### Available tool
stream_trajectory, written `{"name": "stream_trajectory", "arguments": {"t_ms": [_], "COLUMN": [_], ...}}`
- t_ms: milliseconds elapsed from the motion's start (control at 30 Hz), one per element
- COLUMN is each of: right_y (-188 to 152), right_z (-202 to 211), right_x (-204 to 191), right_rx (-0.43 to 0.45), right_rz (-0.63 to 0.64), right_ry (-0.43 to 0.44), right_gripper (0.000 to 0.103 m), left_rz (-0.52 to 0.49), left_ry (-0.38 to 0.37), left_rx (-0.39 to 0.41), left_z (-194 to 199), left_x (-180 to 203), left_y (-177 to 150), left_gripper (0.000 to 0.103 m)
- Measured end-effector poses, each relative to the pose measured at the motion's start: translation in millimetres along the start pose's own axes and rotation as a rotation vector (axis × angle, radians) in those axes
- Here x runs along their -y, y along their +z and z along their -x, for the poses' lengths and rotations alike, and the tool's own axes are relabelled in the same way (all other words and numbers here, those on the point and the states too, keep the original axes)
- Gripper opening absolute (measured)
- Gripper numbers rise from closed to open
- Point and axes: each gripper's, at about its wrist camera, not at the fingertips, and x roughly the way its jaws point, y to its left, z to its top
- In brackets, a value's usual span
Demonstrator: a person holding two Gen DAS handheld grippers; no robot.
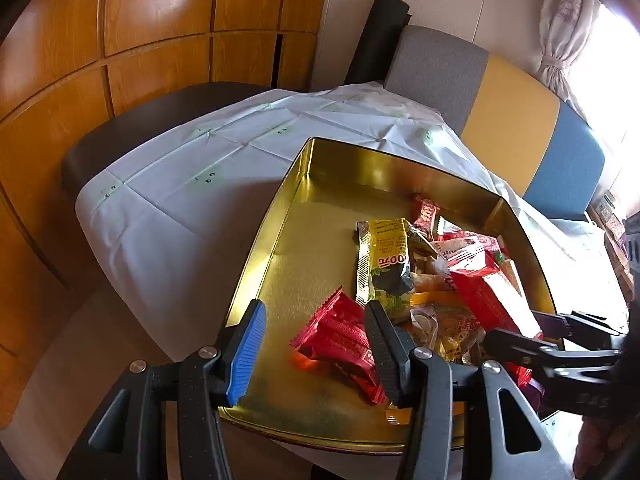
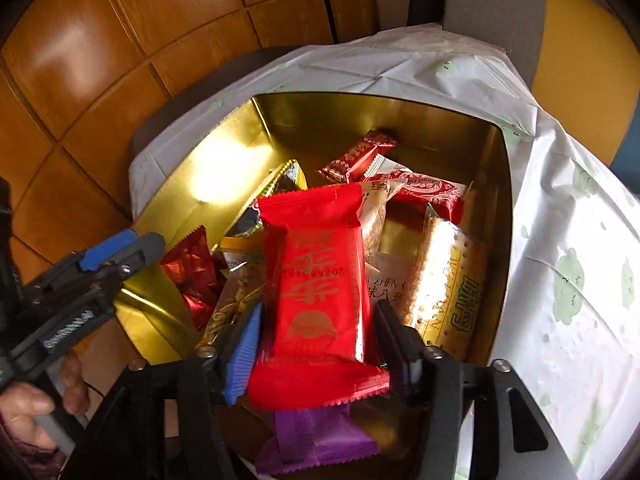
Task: Organize snacks
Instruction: 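Carry the red gold-lettered bar into the tin and open the right tool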
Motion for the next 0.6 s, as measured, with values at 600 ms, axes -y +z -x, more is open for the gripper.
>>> {"name": "stream_trajectory", "arguments": {"t_ms": [600], "right_y": [-10], "right_z": [-3], "right_x": [2], "right_rx": [0.073], "right_rz": [-0.078], "right_ry": [0.038], "right_gripper": [0.030], "left_rz": [-0.032], "left_ry": [-0.016], "left_rx": [-0.013], "left_z": [-1], "left_x": [12], "left_y": [-4], "left_gripper": [0.052]}}
